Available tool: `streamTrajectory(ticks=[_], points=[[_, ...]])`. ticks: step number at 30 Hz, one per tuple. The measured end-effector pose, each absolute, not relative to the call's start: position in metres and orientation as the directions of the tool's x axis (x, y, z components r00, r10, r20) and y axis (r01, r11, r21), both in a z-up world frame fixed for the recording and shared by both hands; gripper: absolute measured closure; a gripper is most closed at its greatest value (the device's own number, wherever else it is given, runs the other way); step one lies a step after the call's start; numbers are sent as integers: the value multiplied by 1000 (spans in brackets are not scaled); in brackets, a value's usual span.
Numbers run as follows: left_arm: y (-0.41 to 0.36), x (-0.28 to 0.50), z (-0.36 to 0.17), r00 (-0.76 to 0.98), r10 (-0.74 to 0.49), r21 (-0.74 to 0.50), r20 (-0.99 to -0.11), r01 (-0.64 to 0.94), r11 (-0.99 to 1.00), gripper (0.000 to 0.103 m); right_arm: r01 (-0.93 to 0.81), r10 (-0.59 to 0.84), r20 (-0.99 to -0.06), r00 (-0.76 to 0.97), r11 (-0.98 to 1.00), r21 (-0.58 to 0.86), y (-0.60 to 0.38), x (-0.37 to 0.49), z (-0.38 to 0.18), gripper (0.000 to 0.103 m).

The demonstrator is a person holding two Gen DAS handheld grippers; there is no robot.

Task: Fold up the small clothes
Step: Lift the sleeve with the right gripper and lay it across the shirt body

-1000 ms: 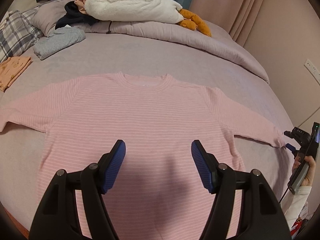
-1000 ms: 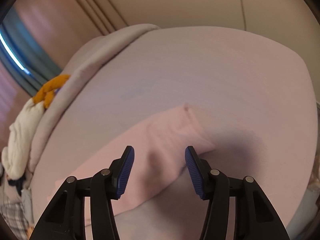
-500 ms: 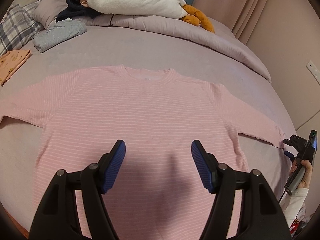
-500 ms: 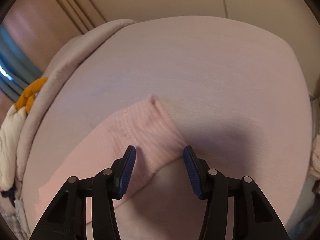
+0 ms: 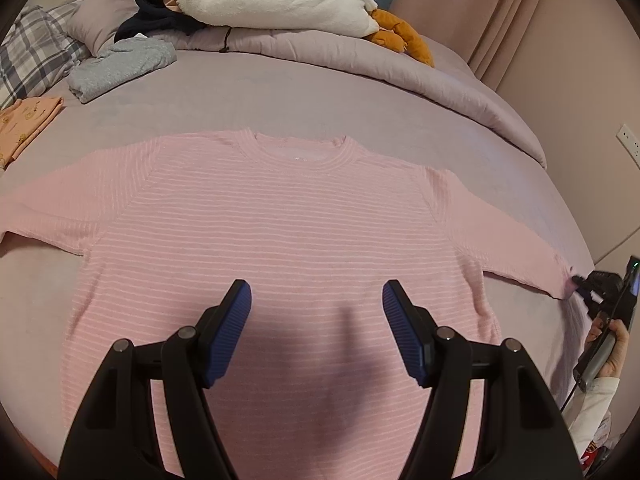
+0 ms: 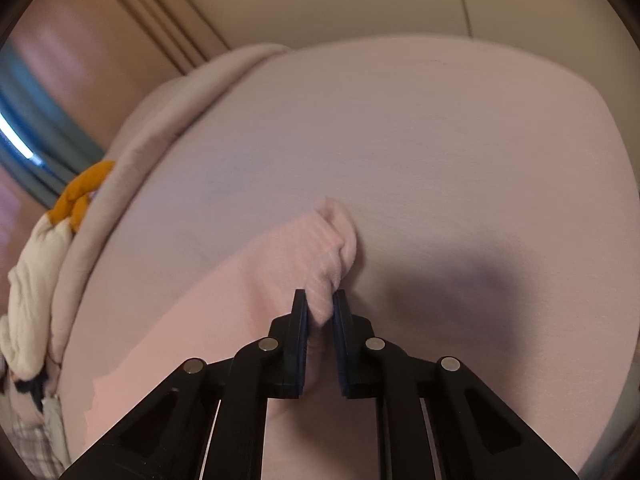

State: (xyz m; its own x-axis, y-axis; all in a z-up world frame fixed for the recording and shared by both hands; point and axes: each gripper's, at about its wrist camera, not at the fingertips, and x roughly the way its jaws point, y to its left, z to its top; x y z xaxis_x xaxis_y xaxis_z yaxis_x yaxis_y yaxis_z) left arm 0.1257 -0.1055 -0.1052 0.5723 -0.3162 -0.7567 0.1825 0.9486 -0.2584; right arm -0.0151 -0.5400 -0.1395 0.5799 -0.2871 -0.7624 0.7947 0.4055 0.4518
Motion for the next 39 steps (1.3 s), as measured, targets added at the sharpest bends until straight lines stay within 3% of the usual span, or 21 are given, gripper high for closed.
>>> streamTrajectory(ticks=[6, 15, 25, 39], points=[[-96, 124, -99, 593, -306, -264, -745, 159, 951, 36, 643, -271, -638, 721, 605, 470, -497, 14, -84, 90], [-78, 118, -90, 623, -283, -266, -729, 124, 956, 36, 346, -67, -547, 835, 836, 426, -404, 82, -37, 90], [-63, 114, -88, 635, -263, -273, -726, 85, 958, 36, 115, 166, -653, 739, 924, 364, -311, 136, -63, 90], [-62, 117, -96, 613, -257, -267, -747, 78, 960, 36, 61, 235, -772, 591, 941, 334, -286, 139, -96, 90]])
